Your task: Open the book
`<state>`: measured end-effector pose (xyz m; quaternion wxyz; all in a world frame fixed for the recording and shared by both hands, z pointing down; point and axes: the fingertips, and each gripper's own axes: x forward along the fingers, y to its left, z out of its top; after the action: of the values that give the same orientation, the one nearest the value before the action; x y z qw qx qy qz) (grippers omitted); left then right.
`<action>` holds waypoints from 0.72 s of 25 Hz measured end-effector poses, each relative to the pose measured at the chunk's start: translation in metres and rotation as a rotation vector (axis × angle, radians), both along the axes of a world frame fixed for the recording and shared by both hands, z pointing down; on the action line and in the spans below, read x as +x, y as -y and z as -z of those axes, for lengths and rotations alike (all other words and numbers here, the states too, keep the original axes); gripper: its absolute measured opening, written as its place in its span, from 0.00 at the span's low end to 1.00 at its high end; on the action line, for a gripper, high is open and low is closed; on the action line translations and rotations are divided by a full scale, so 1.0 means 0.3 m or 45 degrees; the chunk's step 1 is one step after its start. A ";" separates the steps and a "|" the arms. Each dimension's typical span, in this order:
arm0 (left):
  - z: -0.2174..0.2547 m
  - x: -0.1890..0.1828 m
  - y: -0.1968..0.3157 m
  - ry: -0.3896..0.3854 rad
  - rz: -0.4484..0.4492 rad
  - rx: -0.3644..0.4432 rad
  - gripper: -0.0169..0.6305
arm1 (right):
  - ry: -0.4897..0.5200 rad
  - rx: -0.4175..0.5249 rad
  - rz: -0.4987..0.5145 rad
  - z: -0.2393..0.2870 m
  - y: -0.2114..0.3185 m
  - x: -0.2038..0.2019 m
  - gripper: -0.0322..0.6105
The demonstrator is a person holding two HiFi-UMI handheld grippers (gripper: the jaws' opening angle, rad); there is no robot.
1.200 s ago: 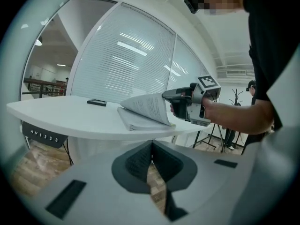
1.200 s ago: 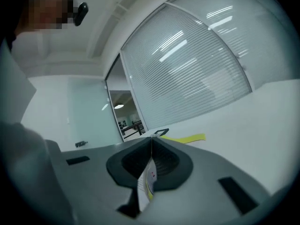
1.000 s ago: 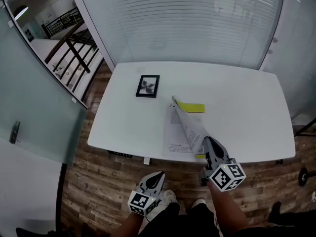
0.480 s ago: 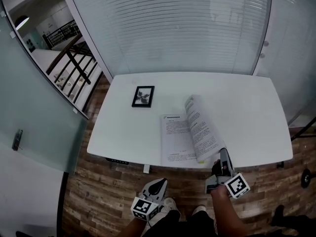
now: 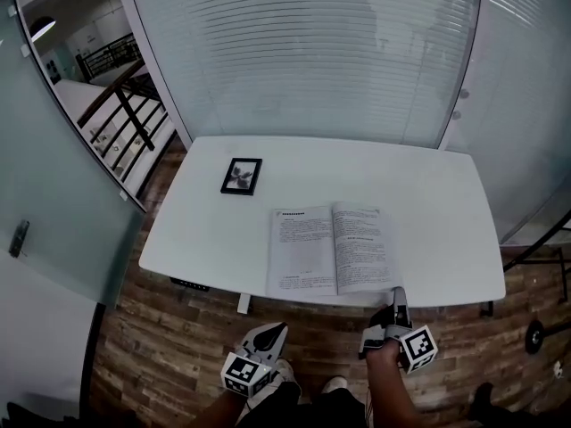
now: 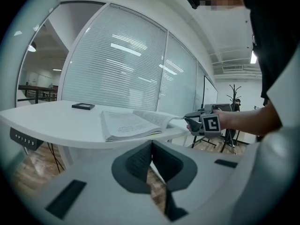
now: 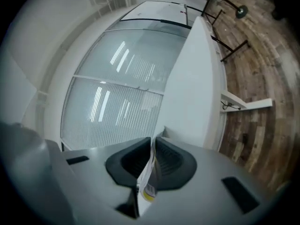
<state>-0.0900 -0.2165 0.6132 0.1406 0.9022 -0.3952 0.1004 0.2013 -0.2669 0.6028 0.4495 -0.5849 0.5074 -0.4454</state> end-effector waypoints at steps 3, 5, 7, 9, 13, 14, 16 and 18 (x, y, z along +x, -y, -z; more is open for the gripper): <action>0.024 0.068 -0.034 0.023 -0.065 0.046 0.05 | 0.164 -0.048 0.014 -0.038 -0.029 -0.008 0.13; 0.060 0.112 -0.048 0.054 -0.098 0.089 0.05 | 0.169 -0.065 0.053 -0.034 -0.036 -0.025 0.15; 0.101 0.132 -0.046 0.065 -0.073 0.118 0.05 | 0.124 -0.035 0.116 -0.003 -0.046 -0.047 0.15; 0.138 0.136 -0.033 0.072 -0.030 0.156 0.05 | 0.061 0.035 0.191 0.056 -0.054 -0.073 0.13; 0.210 0.161 -0.015 0.075 -0.011 0.227 0.05 | -0.057 0.224 0.376 0.240 -0.049 -0.141 0.12; 0.233 0.170 -0.012 0.056 0.000 0.229 0.05 | -0.119 0.280 0.428 0.296 -0.046 -0.158 0.11; 0.280 0.181 -0.002 -0.003 0.046 0.228 0.05 | -0.302 0.363 0.514 0.389 -0.045 -0.180 0.10; 0.322 0.186 0.011 -0.058 0.098 0.234 0.05 | -0.539 0.405 0.555 0.447 -0.047 -0.187 0.08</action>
<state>-0.0343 -0.2199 0.5167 0.0700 0.8975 -0.4337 0.0378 0.1451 -0.2529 0.4686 0.3139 -0.4648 0.7657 -0.3149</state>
